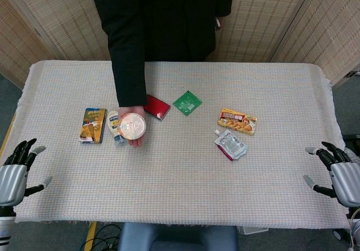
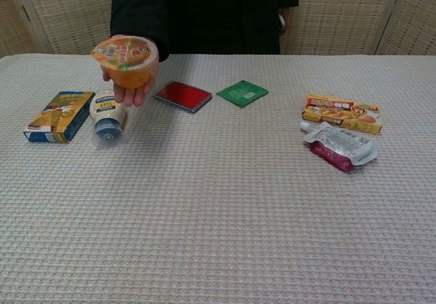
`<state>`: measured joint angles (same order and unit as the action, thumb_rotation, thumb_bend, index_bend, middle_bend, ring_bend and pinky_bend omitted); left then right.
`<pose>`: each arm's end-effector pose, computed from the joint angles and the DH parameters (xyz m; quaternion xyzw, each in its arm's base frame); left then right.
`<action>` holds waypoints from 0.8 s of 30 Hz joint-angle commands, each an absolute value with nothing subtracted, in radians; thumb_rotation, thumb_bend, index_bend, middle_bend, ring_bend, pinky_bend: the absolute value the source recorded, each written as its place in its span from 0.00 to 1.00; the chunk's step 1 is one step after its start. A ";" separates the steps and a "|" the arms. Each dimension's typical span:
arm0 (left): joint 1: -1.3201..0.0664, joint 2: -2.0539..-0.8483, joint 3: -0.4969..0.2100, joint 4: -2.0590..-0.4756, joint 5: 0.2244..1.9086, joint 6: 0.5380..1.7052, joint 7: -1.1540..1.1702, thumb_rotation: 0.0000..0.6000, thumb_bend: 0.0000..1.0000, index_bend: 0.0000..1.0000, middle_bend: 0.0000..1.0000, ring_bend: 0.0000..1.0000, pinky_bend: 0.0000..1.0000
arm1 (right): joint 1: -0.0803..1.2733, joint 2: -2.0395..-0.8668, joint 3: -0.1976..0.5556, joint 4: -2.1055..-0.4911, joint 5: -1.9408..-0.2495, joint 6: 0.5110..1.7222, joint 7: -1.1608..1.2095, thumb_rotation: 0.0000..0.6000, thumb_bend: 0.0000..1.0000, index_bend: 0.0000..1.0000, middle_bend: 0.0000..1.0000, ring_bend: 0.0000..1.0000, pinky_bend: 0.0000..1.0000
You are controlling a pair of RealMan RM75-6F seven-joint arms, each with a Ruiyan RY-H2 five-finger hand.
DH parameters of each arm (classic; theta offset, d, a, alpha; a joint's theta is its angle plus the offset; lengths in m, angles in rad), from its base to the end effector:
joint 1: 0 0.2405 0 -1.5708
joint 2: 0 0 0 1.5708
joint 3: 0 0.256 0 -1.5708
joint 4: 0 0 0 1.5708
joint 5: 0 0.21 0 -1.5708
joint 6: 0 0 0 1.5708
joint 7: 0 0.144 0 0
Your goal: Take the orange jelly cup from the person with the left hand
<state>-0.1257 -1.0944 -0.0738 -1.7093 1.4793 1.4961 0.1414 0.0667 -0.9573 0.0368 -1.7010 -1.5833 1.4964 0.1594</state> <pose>-0.2856 0.1962 0.1639 -0.6041 -0.3500 -0.3886 0.6013 -0.2964 -0.1717 0.1961 0.5993 -0.4020 0.4218 0.5489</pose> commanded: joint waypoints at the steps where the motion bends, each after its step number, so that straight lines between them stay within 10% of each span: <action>1: -0.126 -1.096 -0.073 -1.709 1.477 1.494 0.143 1.00 0.22 0.24 0.10 0.08 0.30 | 0.068 -0.956 0.037 -1.702 -1.583 1.495 0.158 1.00 0.25 0.23 0.32 0.17 0.20; 24: -0.389 -1.044 -0.143 -1.747 1.635 1.257 0.085 1.00 0.22 0.11 0.00 0.04 0.26 | 0.063 -0.926 0.046 -1.739 -1.600 1.533 0.129 1.00 0.25 0.23 0.32 0.17 0.20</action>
<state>-0.3471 -1.0577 -0.1291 -1.7348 1.6157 1.3020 0.0933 0.0633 -0.9260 0.0463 -1.7392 -1.6005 1.5325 0.1296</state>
